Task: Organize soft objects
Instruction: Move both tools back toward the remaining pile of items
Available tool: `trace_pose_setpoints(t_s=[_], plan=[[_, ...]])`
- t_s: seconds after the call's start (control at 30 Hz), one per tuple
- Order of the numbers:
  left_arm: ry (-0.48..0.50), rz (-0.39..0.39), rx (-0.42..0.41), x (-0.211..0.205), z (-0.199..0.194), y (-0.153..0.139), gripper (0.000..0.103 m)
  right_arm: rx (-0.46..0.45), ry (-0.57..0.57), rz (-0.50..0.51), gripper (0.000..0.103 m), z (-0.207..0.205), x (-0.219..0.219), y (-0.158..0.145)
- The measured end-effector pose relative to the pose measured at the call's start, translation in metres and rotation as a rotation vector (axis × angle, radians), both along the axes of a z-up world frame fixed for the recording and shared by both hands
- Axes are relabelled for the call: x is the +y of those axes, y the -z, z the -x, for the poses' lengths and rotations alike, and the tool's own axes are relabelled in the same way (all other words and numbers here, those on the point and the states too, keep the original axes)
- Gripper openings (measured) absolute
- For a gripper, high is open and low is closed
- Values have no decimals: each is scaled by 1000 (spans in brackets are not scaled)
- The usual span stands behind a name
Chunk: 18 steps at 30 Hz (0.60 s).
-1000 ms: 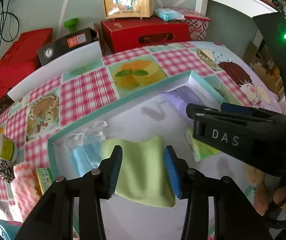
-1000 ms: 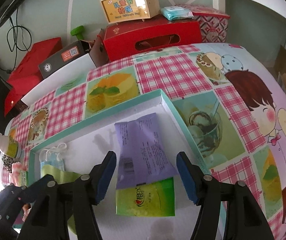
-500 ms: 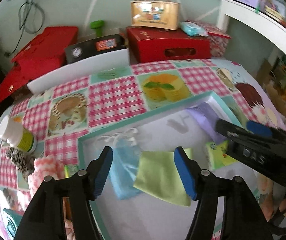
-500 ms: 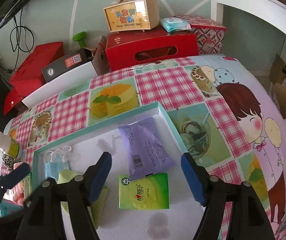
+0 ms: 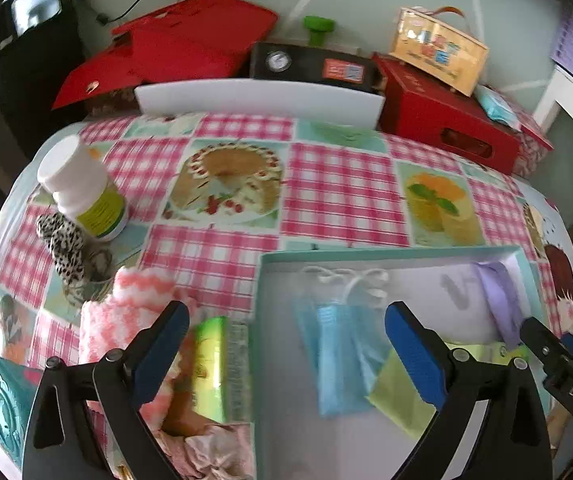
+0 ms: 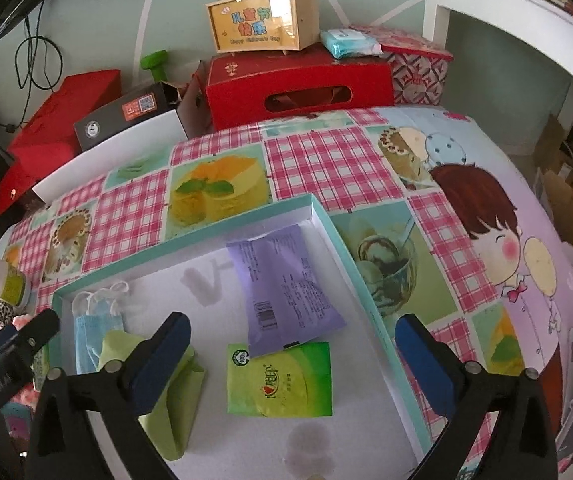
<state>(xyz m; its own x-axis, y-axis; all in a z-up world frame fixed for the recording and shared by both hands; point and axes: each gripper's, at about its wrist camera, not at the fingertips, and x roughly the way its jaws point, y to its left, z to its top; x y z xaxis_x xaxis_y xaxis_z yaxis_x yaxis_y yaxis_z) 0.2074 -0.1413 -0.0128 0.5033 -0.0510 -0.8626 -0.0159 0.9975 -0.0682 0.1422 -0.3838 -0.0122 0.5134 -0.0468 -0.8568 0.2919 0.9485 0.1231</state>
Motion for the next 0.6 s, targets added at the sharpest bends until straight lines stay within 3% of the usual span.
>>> trace_pose_setpoints(t_s=[0.33, 0.6], plan=[[0, -6, 42, 12, -3, 7, 98, 4, -17, 22, 103, -1, 6, -1], [6, -17, 27, 29, -2, -4, 98, -15, -44, 27, 103, -3, 20, -9]])
